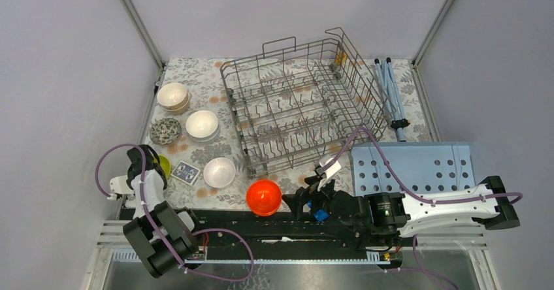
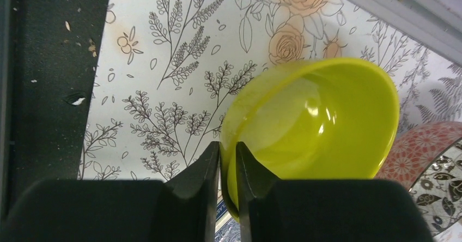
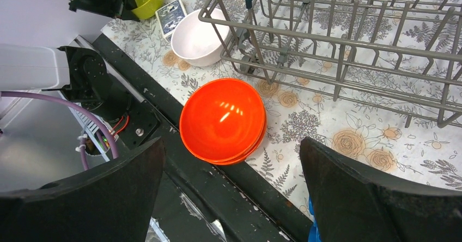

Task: Unload the bowls from the dish rack
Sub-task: Place the bowl at the center of the board.

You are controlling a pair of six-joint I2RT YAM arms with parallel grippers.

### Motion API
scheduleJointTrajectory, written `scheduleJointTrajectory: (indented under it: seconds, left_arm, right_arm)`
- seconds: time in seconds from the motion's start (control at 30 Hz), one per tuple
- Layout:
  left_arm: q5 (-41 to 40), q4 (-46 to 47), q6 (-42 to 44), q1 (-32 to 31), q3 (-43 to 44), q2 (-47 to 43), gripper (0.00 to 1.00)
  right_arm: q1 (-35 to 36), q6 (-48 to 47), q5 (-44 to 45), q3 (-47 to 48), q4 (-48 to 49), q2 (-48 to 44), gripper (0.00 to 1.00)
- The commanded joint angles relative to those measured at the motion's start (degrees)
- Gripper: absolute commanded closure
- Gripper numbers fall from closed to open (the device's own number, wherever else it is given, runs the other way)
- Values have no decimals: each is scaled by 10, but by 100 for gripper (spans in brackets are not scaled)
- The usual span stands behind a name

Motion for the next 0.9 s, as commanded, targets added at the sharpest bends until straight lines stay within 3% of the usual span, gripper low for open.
scheduleJointTrajectory:
  seconds: [0.0,0.27,0.43,0.67,0.87]
  left_arm:
    - [37,37,6,9,-10,17,78]
    - [41,40,14,9,-12,12,72]
    - [67,48,36,9,-11,4,50]
    - [56,34,53,0,-2,-30,42]
    - [12,23,76,-31,15,-65,29]
  right_arm:
    - [-1,23,7,6,9,-18,0]
    - [-1,29,10,-6,4,-42,0]
    - [-1,30,11,-9,2,-44,0]
    - [-2,24,16,-9,-1,-40,0]
    - [-2,21,15,-11,-1,-35,0]
